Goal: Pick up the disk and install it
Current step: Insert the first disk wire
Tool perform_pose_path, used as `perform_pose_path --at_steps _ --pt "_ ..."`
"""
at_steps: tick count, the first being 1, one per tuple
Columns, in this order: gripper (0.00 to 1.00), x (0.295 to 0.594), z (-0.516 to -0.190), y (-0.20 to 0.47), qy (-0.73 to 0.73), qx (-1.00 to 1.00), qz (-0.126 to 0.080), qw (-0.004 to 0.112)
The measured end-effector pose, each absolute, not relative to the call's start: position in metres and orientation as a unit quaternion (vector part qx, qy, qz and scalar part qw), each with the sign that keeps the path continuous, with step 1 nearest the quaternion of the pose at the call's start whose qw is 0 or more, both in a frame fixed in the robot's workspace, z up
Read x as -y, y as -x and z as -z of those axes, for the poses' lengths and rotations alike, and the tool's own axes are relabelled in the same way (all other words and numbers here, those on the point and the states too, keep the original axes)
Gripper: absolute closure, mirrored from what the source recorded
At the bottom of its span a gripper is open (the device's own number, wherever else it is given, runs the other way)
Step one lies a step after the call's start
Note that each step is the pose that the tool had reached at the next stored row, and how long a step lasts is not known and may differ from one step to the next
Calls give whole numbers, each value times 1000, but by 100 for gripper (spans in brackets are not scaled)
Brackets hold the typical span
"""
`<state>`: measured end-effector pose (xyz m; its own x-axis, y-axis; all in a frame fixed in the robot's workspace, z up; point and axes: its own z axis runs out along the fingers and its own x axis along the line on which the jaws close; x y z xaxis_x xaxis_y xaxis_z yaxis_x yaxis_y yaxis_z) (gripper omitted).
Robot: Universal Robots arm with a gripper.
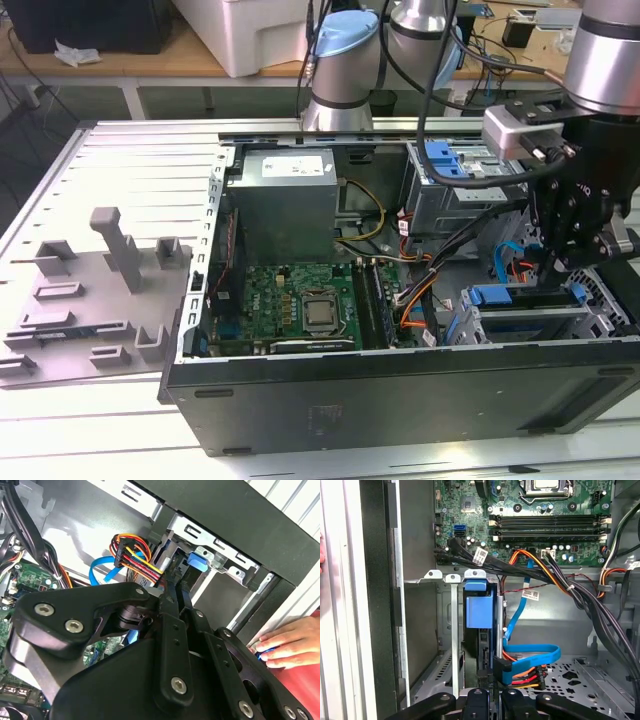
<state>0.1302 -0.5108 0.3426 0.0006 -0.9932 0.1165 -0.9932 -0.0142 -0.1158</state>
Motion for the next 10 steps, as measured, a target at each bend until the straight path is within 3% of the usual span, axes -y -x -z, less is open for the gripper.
perform_pose_path --at_steps 10 --pt "83 513 -343 -130 707 -702 82 0"
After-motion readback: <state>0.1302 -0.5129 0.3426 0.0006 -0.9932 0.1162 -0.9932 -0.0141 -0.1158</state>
